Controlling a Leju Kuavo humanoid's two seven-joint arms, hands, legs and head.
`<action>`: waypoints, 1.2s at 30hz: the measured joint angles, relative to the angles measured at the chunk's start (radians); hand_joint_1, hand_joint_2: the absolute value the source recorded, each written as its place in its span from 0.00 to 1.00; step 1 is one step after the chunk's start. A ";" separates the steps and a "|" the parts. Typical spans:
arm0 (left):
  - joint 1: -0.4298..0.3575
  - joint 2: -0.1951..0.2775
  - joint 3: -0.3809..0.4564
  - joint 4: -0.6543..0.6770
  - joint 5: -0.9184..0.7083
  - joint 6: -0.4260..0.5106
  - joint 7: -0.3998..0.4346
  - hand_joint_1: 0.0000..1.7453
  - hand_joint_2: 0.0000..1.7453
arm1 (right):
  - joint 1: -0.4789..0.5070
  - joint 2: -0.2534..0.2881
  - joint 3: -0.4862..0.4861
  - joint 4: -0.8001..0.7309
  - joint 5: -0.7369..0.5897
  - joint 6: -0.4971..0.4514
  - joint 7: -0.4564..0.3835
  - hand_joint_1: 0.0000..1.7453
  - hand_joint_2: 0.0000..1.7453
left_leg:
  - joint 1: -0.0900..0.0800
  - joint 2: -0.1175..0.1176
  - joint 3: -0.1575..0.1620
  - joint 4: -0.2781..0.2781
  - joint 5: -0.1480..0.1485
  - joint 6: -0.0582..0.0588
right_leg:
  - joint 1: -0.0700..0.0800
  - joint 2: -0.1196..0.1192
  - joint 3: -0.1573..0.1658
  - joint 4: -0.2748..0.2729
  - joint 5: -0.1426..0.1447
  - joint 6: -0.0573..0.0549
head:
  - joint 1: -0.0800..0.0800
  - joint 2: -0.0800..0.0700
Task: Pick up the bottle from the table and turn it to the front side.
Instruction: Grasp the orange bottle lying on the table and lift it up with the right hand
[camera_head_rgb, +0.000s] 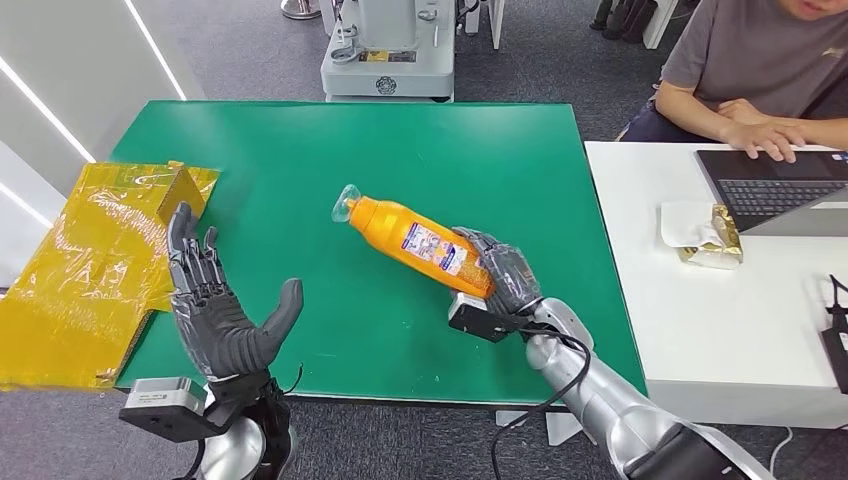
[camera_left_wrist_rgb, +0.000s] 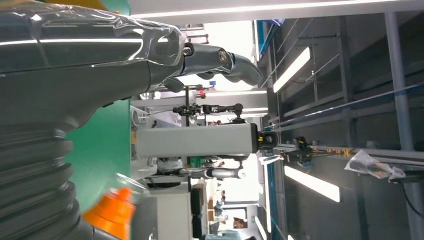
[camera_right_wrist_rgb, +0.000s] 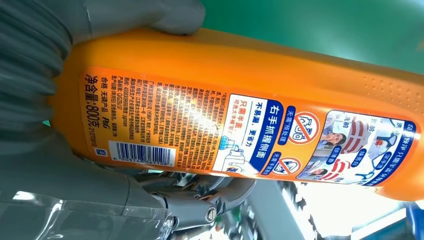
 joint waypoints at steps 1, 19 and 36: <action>-0.007 0.003 0.000 0.005 -0.006 -0.004 0.000 0.00 1.00 | 0.012 0.000 -0.011 -0.026 -0.015 -0.031 0.000 1.00 1.00 | 0.000 0.000 0.000 0.000 0.000 0.000 | 0.000 0.000 0.000 0.000 0.000 0.000 | 0.000 0.000; -0.328 0.030 0.036 0.348 0.018 -0.289 0.001 0.00 1.00 | 0.192 0.022 -0.290 -0.500 0.238 -0.220 -0.007 1.00 1.00 | 0.000 0.000 0.000 0.000 0.000 0.000 | 0.000 0.000 0.000 0.001 0.000 0.000 | 0.000 0.000; -0.427 -0.002 0.042 0.532 0.045 -0.389 0.001 0.00 1.00 | 0.209 0.068 -0.290 -0.558 0.276 -0.219 -0.008 1.00 1.00 | 0.000 0.000 0.000 0.000 0.000 0.000 | 0.000 0.000 0.000 0.001 0.000 0.000 | 0.000 0.000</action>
